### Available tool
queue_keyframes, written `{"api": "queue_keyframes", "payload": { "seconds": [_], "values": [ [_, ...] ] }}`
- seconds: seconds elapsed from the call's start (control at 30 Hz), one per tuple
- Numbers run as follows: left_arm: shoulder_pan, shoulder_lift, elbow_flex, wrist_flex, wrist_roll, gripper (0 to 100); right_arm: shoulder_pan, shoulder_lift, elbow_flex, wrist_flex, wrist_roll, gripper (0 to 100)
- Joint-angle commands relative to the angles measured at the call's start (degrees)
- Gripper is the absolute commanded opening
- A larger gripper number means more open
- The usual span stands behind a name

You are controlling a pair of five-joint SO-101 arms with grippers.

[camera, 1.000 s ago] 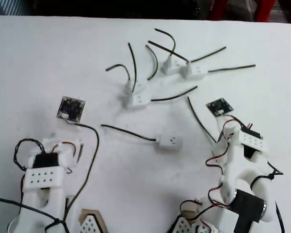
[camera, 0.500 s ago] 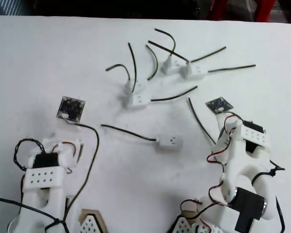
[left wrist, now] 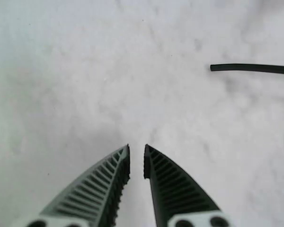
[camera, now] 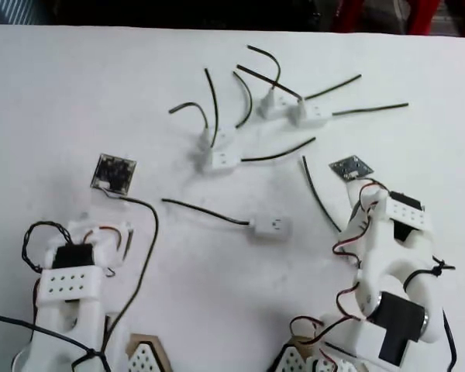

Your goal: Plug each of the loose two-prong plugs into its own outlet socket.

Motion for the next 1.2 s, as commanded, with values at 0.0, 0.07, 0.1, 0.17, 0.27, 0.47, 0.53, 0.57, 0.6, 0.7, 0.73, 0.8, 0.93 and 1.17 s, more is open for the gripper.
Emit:
{"api": "queue_keyframes", "payload": {
  "seconds": [0.0,0.07,0.1,0.17,0.27,0.47,0.53,0.57,0.6,0.7,0.73,0.8,0.93,1.17],
  "values": [
    [-0.57,-1.36,-0.26,-0.88,-0.53,8,0.75,0.48,-1.58,1.19,0.53,1.7],
    [-0.57,-1.36,-0.26,-0.88,-0.53,8,1.63,-1.71,-2.99,3.74,0.53,1.7],
    [-0.57,-1.36,-0.26,-0.88,-0.53,8,1.80,-3.30,-3.87,5.93,0.44,1.7],
    [-0.57,-1.36,-0.26,-0.88,-0.53,8,1.89,-7.52,-5.71,10.86,0.09,1.7],
    [-0.48,-1.36,-0.26,-0.88,-0.53,8,0.92,-15.34,-6.95,16.40,-0.09,1.7],
    [-0.40,-1.45,-1.67,-0.88,-0.44,7,-7.43,-30.90,-5.98,17.45,-13.19,1.7],
    [-0.40,-1.45,-3.52,-0.62,-0.44,7,-12.44,-35.30,-4.84,17.27,-17.85,1.7],
    [-0.40,-1.45,-4.84,-0.44,-0.35,7,-15.34,-37.32,-4.04,17.19,-20.13,1.7],
    [-0.40,-1.45,-6.15,-0.44,-0.35,7,-18.51,-39.16,-3.25,17.19,-22.33,1.7],
    [-0.22,-1.45,-10.29,-0.44,0.00,7,-28.26,-43.30,-1.67,15.87,-30.07,1.7],
    [-0.13,-1.45,-11.60,-0.44,0.00,7,-31.16,-44.35,-1.05,14.46,-33.23,1.7],
    [1.36,-1.45,-13.80,-0.44,0.00,7,-36.79,-45.58,0.26,10.86,-39.12,1.7],
    [5.76,-1.45,-15.82,-0.97,0.09,7,-46.55,-45.76,2.55,3.47,-48.44,1.7],
    [8.75,-1.36,-15.82,-6.42,5.98,8,-57.71,-46.29,7.03,-10.33,-60.75,1.7]
  ]
}}
